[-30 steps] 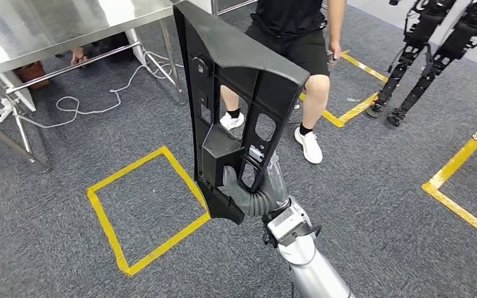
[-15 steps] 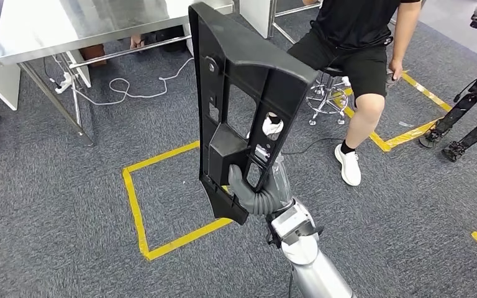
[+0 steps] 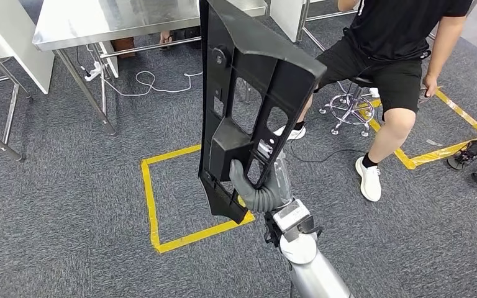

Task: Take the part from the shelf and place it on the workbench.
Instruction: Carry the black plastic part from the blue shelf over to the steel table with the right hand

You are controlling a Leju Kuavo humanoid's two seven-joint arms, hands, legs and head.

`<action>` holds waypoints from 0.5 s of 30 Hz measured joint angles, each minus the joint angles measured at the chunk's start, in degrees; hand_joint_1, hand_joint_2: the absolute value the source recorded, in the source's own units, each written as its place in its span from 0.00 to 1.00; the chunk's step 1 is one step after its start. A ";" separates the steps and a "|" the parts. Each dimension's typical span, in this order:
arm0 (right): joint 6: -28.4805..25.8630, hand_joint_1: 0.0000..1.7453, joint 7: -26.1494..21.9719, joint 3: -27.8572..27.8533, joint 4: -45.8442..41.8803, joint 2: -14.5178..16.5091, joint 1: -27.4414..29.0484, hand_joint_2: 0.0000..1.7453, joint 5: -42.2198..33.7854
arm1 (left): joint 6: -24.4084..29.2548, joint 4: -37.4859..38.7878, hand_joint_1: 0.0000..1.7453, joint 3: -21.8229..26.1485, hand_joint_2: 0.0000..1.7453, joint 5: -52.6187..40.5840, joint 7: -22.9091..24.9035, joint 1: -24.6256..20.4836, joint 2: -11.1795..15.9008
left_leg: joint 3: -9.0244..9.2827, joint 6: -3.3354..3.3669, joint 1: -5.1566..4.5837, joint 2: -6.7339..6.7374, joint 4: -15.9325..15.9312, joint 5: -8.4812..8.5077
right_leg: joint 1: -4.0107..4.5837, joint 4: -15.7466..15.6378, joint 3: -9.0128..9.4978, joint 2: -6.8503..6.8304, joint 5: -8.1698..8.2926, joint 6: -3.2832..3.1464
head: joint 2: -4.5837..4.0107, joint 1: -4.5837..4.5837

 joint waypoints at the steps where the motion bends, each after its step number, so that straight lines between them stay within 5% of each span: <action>1: -0.16 1.00 0.17 -0.15 -0.11 0.14 0.00 1.00 -0.12 | -0.07 0.00 0.00 0.04 1.00 -0.01 0.01 -0.02 -0.07 | 0.53 0.32 0.11 -0.13 -0.59 0.18 | 0.01 0.50 -0.06 0.46 -0.36 0.21 | -0.01 0.04; 3: -0.45 1.00 0.57 -0.51 -0.31 0.30 0.02 1.00 -0.43 | -0.21 0.00 0.00 0.11 1.00 -0.09 0.20 -0.17 -0.21 | 1.53 0.89 0.45 -0.43 -1.61 0.58 | -0.02 4.73 -1.87 2.02 -2.26 0.18 | -0.01 0.15; 5: -0.87 1.00 1.26 -0.97 -0.30 0.30 0.35 1.00 -0.74 | -0.40 0.00 0.00 0.13 1.00 -0.29 0.50 -0.30 -0.28 | 1.70 1.21 0.40 -0.95 -1.71 0.51 | -0.18 12.15 -5.90 3.15 -4.80 0.02 | -0.01 0.20; 7: -1.44 1.00 1.89 -1.35 -0.26 0.28 0.85 1.00 -0.81 | -0.84 0.01 0.00 0.13 1.00 -0.50 0.69 -0.23 -0.33 | 1.78 1.22 0.38 -1.65 -1.65 0.32 | -0.30 15.18 -8.41 3.37 -4.87 0.65 | -0.02 0.21; 9: -1.93 1.00 2.18 -1.54 -0.26 0.29 1.01 1.00 -0.62 | -1.38 0.02 0.00 0.13 1.00 -0.78 0.76 -0.19 -0.42 | 2.02 0.92 0.42 -2.30 -1.47 0.02 | -0.54 9.61 -6.56 3.39 -1.57 1.83 | -0.02 0.23; 11: -2.19 1.00 2.35 -1.67 -0.26 0.32 0.99 1.00 -0.45 | -1.70 0.01 0.00 0.13 1.00 -1.03 0.77 -0.22 -0.45 | 2.05 0.28 0.31 -2.78 -0.96 -0.53 | -0.79 2.41 -3.56 3.53 1.53 2.16 | -0.02 0.23; 15: -2.39 1.00 2.67 -1.90 -0.25 0.56 0.97 1.00 -0.46 | -1.79 0.01 0.00 0.13 1.00 -1.12 0.79 -0.15 -0.40 | 1.76 -0.89 0.44 -2.93 -0.49 -1.17 | -0.63 -0.23 -2.29 3.68 2.49 0.42 | -0.01 0.21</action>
